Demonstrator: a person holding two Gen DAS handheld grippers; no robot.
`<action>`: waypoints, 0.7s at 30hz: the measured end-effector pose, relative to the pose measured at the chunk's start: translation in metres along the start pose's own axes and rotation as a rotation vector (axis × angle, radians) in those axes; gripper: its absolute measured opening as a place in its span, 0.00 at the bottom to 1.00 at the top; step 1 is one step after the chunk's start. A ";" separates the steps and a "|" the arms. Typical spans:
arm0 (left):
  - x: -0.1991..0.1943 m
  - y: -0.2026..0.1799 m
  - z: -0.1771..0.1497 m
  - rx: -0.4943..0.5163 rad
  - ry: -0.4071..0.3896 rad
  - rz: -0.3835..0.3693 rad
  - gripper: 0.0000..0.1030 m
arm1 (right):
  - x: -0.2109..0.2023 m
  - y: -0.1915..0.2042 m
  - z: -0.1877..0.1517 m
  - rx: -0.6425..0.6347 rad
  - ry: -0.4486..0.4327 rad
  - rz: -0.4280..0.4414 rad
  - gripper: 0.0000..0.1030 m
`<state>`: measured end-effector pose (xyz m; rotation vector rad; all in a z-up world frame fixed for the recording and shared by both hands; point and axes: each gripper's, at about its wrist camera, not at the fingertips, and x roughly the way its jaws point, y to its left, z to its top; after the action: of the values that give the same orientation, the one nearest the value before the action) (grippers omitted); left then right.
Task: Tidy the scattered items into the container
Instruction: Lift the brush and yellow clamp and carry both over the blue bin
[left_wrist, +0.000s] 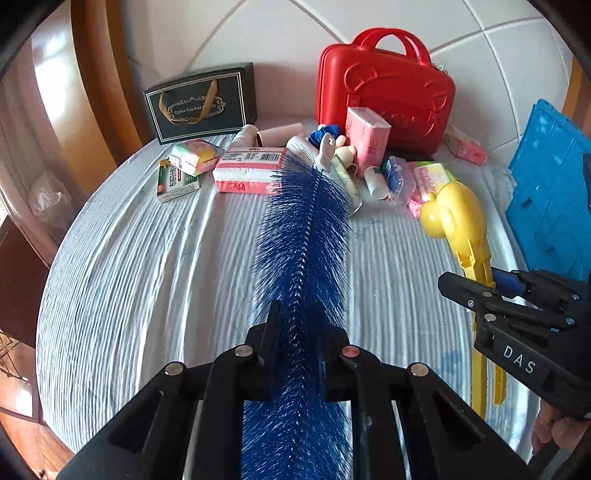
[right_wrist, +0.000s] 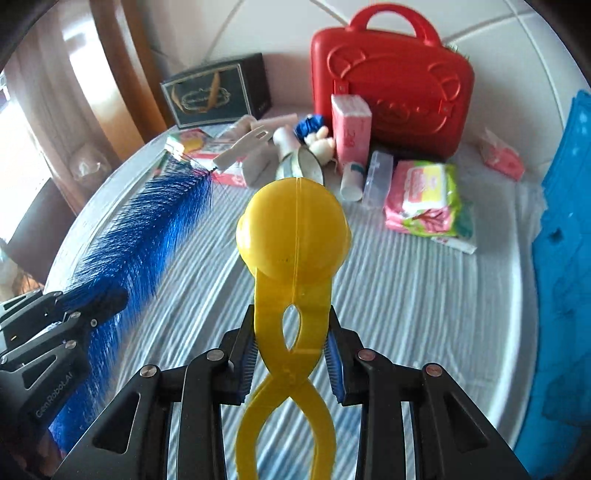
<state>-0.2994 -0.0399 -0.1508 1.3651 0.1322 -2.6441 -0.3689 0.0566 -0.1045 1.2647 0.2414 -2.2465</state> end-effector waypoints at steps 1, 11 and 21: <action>-0.007 -0.002 0.001 -0.003 -0.009 -0.001 0.14 | -0.009 0.000 -0.001 -0.004 -0.008 -0.004 0.31; -0.090 -0.024 0.024 0.083 -0.174 -0.089 0.14 | -0.109 0.000 0.013 0.038 -0.137 -0.076 0.31; -0.171 -0.092 0.065 0.240 -0.241 -0.204 0.14 | -0.232 -0.035 0.051 0.096 -0.216 -0.206 0.31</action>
<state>-0.2714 0.0583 0.0266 1.1330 -0.0836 -3.0552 -0.3305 0.1514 0.1131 1.0736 0.1920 -2.5772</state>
